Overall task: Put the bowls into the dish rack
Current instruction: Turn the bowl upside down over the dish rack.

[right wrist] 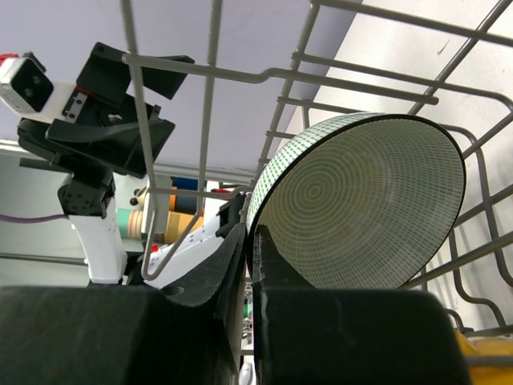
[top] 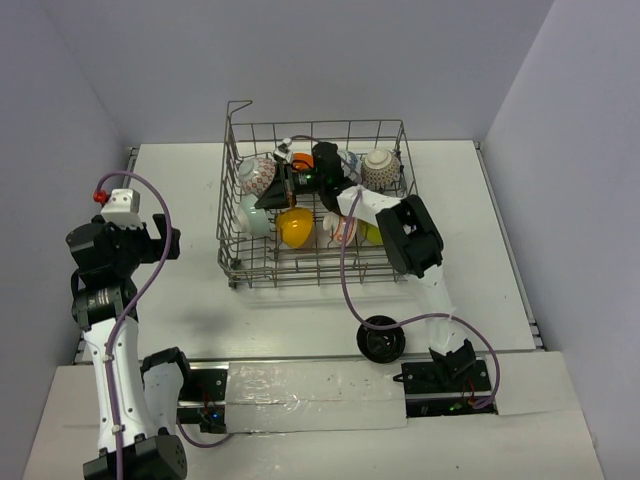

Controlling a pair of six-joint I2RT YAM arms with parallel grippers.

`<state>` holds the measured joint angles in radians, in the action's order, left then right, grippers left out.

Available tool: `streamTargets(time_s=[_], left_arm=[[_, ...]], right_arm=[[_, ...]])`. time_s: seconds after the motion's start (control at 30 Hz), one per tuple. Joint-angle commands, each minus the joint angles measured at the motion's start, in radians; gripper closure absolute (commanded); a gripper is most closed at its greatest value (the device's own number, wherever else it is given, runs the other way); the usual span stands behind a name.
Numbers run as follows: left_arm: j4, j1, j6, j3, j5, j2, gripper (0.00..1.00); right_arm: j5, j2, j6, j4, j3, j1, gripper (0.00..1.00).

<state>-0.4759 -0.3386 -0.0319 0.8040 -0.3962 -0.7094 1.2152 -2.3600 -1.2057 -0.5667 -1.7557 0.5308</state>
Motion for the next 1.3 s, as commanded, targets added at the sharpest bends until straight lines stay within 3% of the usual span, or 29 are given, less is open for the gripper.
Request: streamTargets(time_s=[0.0,0.27,0.43,0.8,1.27], left_arm=[[0.036,-0.007,0.012,-0.009,-0.027,0.01,0.01],[0.034,-0.008,0.013,-0.011,-0.032,0.011,0.01],[0.034,-0.008,0.013,-0.011,-0.038,0.011,0.01],[0.033,-0.011,0.013,-0.014,-0.043,0.019,0.01],[0.034,-0.014,0.016,-0.014,-0.049,0.018,0.01]], right_arm=[[0.017,-0.004,0.018,-0.027,-0.019,0.005,1.0],[0.02,0.001,0.046,-0.009,-0.019,-0.002,1.0],[0.021,0.005,0.087,0.031,-0.024,-0.011,0.94],[-0.023,0.028,0.328,0.327,-0.067,-0.037,0.9],[-0.02,0.051,0.365,0.356,-0.071,-0.063,0.78]])
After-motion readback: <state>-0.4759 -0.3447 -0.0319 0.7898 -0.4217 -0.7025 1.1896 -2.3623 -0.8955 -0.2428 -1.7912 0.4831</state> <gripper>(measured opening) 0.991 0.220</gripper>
